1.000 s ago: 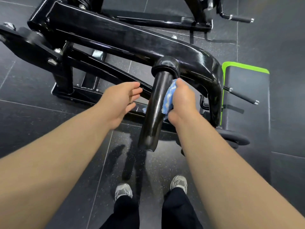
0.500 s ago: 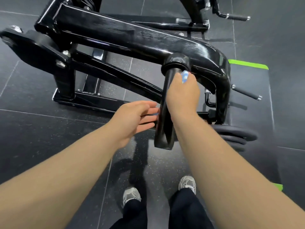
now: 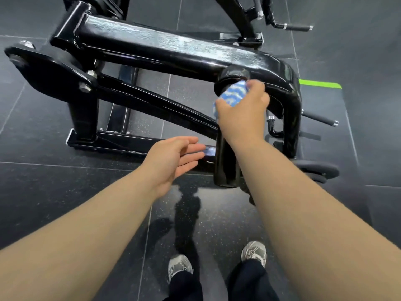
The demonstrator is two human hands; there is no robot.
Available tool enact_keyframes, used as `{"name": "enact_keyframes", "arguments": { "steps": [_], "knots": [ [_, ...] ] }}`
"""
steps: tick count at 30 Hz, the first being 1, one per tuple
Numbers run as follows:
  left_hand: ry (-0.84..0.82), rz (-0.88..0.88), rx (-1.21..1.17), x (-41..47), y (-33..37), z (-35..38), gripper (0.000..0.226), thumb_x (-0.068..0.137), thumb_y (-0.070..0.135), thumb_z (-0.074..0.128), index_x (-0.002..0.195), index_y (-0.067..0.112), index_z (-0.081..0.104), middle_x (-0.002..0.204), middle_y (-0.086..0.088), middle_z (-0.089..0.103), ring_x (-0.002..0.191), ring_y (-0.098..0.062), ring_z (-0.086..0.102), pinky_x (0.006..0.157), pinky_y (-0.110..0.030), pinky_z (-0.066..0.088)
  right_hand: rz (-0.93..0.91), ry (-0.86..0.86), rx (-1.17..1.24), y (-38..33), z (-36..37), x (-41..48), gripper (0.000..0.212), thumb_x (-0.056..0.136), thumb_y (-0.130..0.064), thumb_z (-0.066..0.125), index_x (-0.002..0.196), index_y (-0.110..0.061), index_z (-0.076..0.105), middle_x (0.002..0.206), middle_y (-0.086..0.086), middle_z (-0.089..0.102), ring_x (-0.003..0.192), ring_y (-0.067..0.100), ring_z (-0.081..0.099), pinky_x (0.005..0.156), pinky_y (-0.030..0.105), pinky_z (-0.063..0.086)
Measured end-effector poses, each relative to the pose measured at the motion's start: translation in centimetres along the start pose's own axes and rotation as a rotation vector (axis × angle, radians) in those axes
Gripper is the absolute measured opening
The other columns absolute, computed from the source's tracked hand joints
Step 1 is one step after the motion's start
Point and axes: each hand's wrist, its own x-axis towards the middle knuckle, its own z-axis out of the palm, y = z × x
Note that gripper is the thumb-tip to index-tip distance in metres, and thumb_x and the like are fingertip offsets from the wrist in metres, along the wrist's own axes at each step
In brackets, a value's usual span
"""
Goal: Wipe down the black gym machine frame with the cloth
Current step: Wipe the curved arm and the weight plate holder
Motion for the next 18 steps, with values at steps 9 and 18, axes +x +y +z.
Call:
{"name": "enact_keyframes", "arguments": {
  "steps": [9,18],
  "knots": [
    [-0.009,-0.017,0.042,0.0,-2.3,0.5,0.026,0.097,0.013,0.042,0.103,0.017,0.067,0.097,-0.001,0.075,0.089,-0.012,0.072,0.080,-0.028,0.055,0.432,-0.560,0.077,0.7,-3.5,-4.1,0.024,0.085,-0.035,0.060,0.071,-0.017,0.052,0.065,0.003,0.055,0.065,0.023,0.051,0.061,0.026,0.041],
    [0.030,0.019,0.100,0.8,-2.5,0.5,0.027,0.095,0.011,0.042,0.103,0.017,0.068,0.093,0.003,0.076,0.087,-0.009,0.071,0.076,-0.025,0.052,0.460,-0.482,0.380,-1.9,-3.4,-0.5,0.032,0.092,-0.024,0.054,0.065,-0.017,0.039,0.030,-0.007,0.030,0.019,0.004,0.029,0.031,0.007,0.026]
  ]
}}
